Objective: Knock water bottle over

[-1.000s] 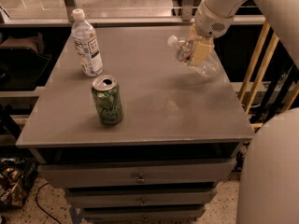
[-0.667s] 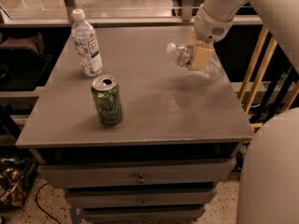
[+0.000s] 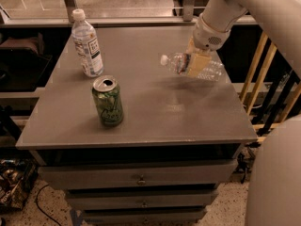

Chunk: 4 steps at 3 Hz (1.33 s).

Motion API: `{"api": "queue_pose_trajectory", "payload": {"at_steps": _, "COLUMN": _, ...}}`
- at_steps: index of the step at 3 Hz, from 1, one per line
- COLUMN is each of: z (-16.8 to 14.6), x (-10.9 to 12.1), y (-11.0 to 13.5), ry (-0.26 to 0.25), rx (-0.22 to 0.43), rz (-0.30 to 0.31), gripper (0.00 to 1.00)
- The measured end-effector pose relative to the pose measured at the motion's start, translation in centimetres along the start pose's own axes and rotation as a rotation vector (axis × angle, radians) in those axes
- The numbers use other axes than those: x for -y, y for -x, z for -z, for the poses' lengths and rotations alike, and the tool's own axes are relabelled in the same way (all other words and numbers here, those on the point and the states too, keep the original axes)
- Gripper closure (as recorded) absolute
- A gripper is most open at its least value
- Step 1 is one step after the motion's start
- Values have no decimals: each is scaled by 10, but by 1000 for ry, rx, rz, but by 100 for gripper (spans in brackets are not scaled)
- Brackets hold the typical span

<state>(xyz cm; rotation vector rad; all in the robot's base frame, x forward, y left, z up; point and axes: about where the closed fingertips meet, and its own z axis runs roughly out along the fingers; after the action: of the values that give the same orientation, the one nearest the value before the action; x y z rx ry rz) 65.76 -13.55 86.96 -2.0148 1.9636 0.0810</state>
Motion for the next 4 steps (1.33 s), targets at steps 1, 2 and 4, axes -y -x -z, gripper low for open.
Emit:
{"api": "queue_pose_trajectory", "payload": {"at_steps": 1, "z": -16, "x": 3, "y": 5, "ry": 50, "rx": 24, "rz": 11, "gripper": 100}}
{"api": "queue_pose_trajectory", "payload": {"at_steps": 2, "z": -20, "x": 4, "y": 6, "ry": 53, "rx": 28, "rz": 12, "gripper": 85}}
{"api": "queue_pose_trajectory", "payload": {"at_steps": 4, "z": -27, "x": 7, "y": 8, "ry": 51, "rx": 31, "rz": 13, "gripper": 39}}
